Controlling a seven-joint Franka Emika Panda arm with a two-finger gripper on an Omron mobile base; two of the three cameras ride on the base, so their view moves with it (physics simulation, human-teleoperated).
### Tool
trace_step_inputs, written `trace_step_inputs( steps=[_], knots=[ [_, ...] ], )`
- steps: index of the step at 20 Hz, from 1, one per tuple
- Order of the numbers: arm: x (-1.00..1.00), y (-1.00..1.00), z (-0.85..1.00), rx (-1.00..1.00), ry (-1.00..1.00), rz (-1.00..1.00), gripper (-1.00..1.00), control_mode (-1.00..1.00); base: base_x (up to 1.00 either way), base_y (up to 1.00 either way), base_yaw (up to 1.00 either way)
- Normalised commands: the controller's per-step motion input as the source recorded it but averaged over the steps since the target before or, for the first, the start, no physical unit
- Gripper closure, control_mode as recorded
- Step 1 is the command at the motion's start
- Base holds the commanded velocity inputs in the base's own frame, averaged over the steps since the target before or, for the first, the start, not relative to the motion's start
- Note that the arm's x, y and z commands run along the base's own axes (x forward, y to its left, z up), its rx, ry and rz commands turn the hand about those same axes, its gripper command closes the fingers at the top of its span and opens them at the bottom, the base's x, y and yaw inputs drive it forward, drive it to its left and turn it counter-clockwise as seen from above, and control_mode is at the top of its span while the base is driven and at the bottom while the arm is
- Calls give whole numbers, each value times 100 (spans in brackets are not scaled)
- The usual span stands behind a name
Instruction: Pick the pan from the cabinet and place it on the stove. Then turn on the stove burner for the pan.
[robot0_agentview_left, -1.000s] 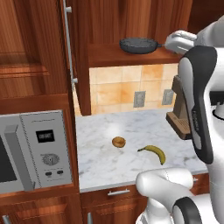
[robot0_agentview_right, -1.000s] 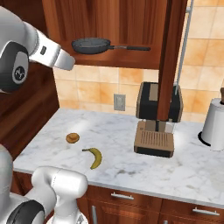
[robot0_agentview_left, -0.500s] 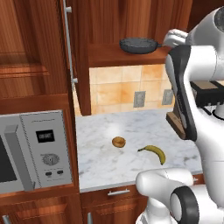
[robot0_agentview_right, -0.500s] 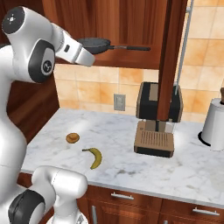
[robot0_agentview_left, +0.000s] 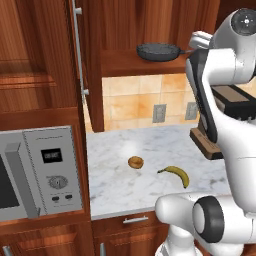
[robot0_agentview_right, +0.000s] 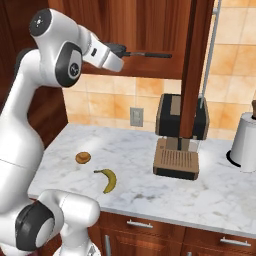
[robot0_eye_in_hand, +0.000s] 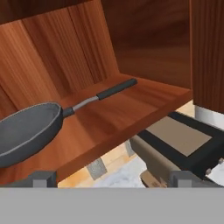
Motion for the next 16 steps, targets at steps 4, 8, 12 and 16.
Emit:
trace_step_inputs(
  steps=[4, 8, 12, 16],
  knots=[
    [23, -19, 0, 0, 0, -2, -100, -100, 0, 0, 0],
    [25, -14, 0, 0, 0, 0, -100, -100, 0, 0, 0],
    [29, -9, 0, 0, 0, 0, -100, -100, 0, 0, 0],
    [33, -11, 0, 1, 0, 0, -100, -100, 0, 0, 0]
  ],
)
